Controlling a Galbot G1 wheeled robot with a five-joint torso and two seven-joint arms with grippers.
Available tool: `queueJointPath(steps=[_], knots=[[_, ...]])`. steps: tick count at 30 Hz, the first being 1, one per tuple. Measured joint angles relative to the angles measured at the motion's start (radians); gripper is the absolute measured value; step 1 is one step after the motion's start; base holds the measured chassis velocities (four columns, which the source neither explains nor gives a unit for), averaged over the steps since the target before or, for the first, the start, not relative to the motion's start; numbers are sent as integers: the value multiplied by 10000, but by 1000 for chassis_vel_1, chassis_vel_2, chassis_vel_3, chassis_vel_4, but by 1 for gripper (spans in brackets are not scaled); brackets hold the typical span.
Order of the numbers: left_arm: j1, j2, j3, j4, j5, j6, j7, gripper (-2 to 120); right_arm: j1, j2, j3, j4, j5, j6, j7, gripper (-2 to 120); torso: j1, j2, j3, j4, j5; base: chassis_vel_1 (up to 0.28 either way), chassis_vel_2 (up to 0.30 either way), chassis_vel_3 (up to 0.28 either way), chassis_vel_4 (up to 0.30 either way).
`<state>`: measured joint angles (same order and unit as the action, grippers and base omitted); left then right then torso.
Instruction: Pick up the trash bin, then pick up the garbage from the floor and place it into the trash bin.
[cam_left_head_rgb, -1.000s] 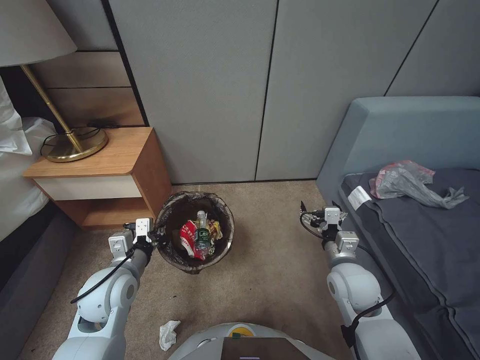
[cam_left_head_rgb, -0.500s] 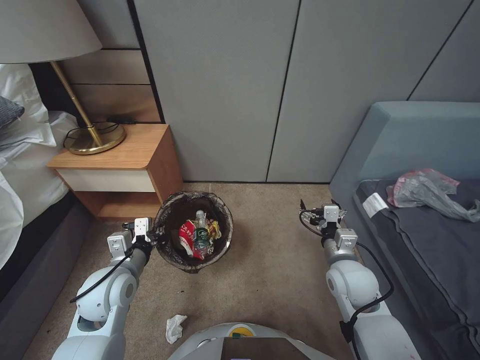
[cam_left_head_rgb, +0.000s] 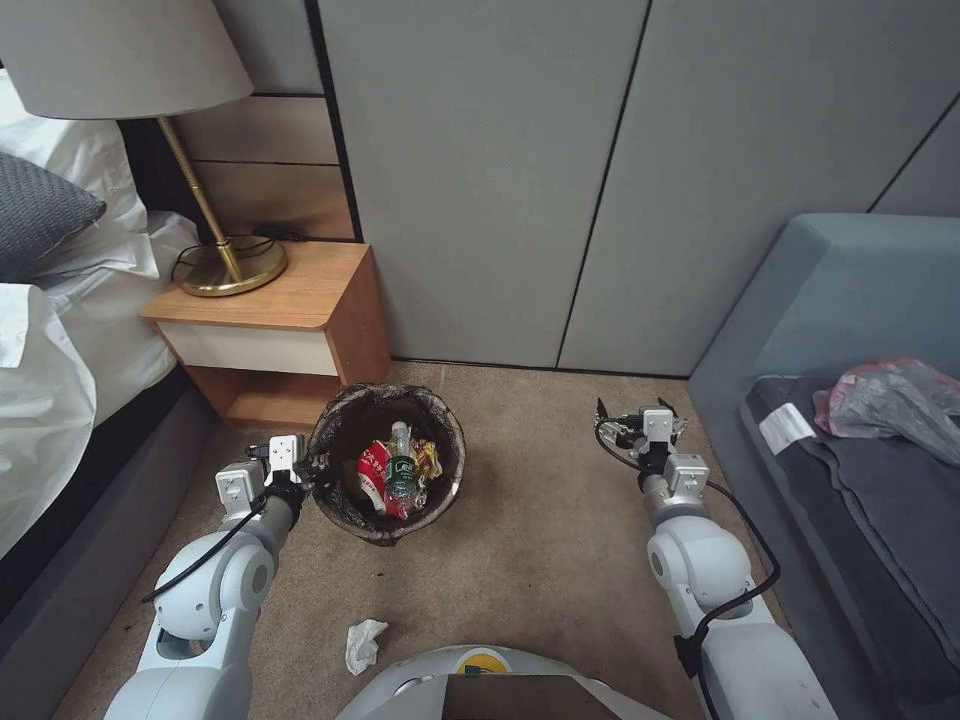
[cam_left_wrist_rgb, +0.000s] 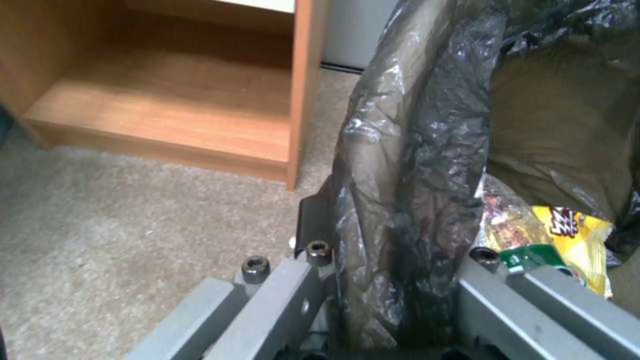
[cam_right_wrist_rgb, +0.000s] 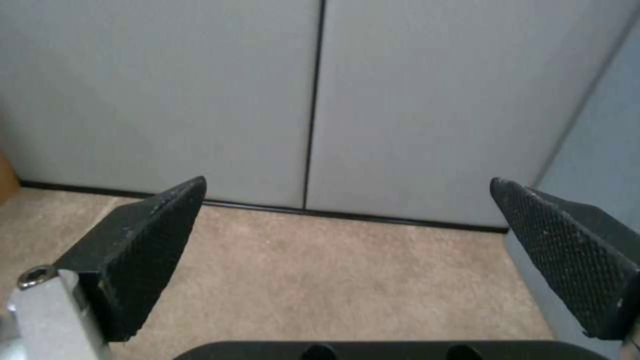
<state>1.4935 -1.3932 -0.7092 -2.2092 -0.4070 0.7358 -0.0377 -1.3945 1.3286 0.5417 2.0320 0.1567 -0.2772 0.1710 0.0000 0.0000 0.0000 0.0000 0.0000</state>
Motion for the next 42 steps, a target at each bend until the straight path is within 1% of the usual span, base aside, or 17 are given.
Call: queueJointPath(steps=[14,42], knots=[[-26,18,-97,-24,-216,-1,-68,0,47,23,-41,-74,15,1,8,100,0,0,0,1,0,30,25,26,27],[44,146,-159,-151,-285,-4,-69,0,80,6,-160,-220,87,-30,29,100,0,0,0,0,0,91,86,95,87]])
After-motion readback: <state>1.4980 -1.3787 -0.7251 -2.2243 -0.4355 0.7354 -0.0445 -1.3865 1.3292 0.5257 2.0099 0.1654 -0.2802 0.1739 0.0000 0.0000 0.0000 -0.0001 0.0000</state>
